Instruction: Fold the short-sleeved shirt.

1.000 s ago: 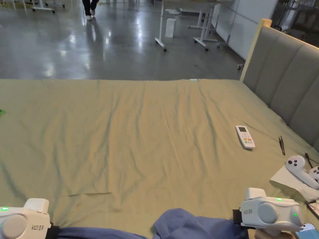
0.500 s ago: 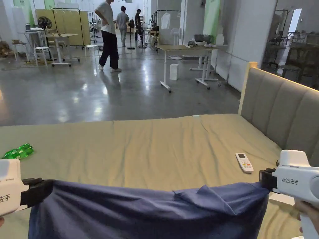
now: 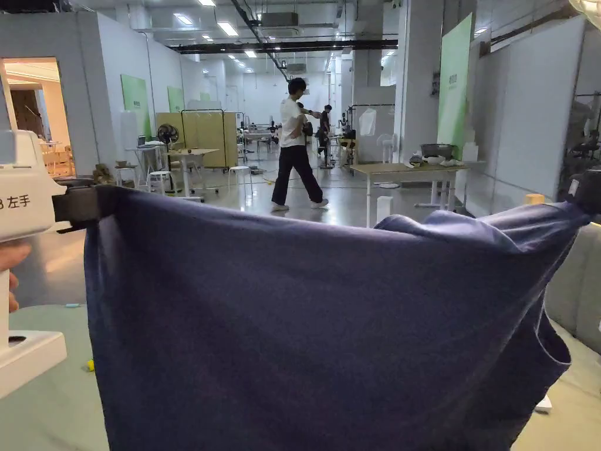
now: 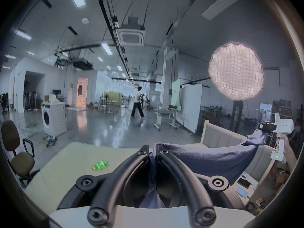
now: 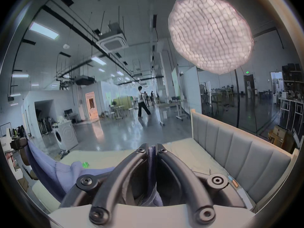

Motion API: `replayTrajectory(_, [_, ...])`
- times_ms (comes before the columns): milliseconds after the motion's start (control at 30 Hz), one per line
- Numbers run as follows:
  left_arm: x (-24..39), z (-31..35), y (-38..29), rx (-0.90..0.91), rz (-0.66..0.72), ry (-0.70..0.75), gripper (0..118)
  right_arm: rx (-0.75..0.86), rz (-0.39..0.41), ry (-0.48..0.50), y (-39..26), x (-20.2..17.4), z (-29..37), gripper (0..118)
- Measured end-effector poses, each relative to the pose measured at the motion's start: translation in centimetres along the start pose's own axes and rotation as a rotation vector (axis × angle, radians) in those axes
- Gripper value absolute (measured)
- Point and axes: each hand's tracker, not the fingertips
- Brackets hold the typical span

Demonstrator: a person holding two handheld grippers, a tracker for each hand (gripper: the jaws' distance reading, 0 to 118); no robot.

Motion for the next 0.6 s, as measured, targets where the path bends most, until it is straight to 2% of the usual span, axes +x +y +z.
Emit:
replayTrajectory(133, [-0.1,-0.4,3.2,0.032,-0.023,0.009,7,0.069,0.072,-0.036,3.8,-1.0,-0.6,7])
replayTrajectory(200, [0.8,-0.5,3.7,0.039,-0.036,0.021,7,0.045,0.062,-0.039,4.4,-1.3,-0.9,7])
replayTrajectory(300, [1.0,-1.0,3.7,0.043,-0.027,0.012,7,0.055,0.099,-0.062,4.2,-1.7,-0.7,7])
replayTrajectory(433, [-0.1,-3.0,3.5,0.031,-0.034,0.008,7,0.061,0.064,-0.049,3.8,-1.4,-1.8,7])
replayTrajectory(600, [0.1,-4.1,2.5,0.017,-0.02,0.015,7,0.056,0.087,-0.057,3.1,-2.1,-2.5,7])
